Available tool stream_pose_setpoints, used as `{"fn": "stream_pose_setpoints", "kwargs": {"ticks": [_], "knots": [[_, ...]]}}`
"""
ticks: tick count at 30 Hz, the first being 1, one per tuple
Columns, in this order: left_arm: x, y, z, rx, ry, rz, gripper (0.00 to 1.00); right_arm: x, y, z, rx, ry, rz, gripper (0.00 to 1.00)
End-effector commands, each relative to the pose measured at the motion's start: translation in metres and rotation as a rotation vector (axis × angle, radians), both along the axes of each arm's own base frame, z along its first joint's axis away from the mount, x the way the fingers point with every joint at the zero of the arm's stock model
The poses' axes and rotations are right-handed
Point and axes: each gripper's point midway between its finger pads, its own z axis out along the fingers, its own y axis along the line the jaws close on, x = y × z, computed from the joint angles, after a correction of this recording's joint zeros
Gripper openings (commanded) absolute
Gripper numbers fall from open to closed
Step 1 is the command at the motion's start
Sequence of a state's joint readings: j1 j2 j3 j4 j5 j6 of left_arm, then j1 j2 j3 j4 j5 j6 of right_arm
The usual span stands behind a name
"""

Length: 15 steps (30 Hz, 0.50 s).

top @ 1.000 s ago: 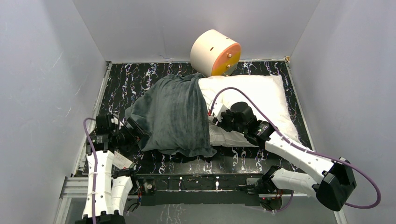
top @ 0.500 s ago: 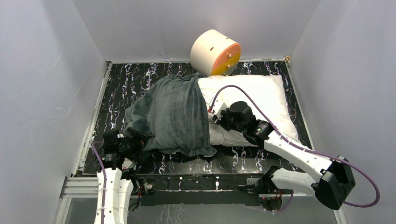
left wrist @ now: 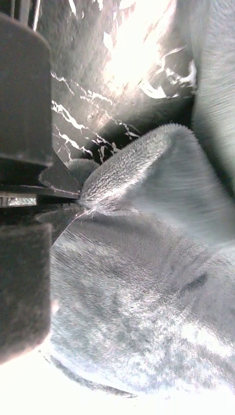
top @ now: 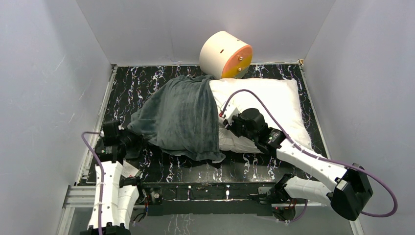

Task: Remove the pillowcase from the pillow
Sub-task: Remove the pillow from the pillowcase.

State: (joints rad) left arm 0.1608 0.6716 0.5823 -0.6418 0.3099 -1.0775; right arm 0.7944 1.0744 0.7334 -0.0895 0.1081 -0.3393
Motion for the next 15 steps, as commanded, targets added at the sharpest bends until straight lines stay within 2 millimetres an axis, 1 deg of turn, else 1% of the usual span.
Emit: {"fn": "stream_pose_setpoints", "kwargs": {"ticks": [1,3,4,5,7,12,14,15], "knots": [[-0.002,0.078,0.059,0.487,-0.018,0.096,0.00,0.000,-0.049,-0.054,-0.186,0.079,-0.165,0.19],[-0.012,0.111,0.087,0.663,0.002,0.173,0.00,-0.001,-0.056,-0.060,-0.190,0.088,-0.185,0.15],[-0.018,0.124,0.100,0.732,0.014,0.210,0.00,-0.001,-0.059,-0.060,-0.188,0.089,-0.194,0.14],[-0.024,0.136,0.112,0.794,0.022,0.248,0.00,0.000,-0.061,-0.059,-0.183,0.088,-0.205,0.14],[-0.031,0.153,0.131,0.902,0.029,0.285,0.00,0.004,-0.064,-0.056,-0.167,0.088,-0.227,0.12],[-0.034,0.171,0.152,1.018,0.059,0.310,0.00,0.011,-0.080,-0.057,-0.171,0.124,-0.281,0.07],[-0.035,0.177,0.160,1.051,0.061,0.324,0.00,0.012,-0.082,-0.055,-0.162,0.120,-0.292,0.06],[-0.032,0.176,0.164,1.057,0.040,0.309,0.00,0.011,-0.081,-0.054,-0.155,0.121,-0.287,0.06]]}}
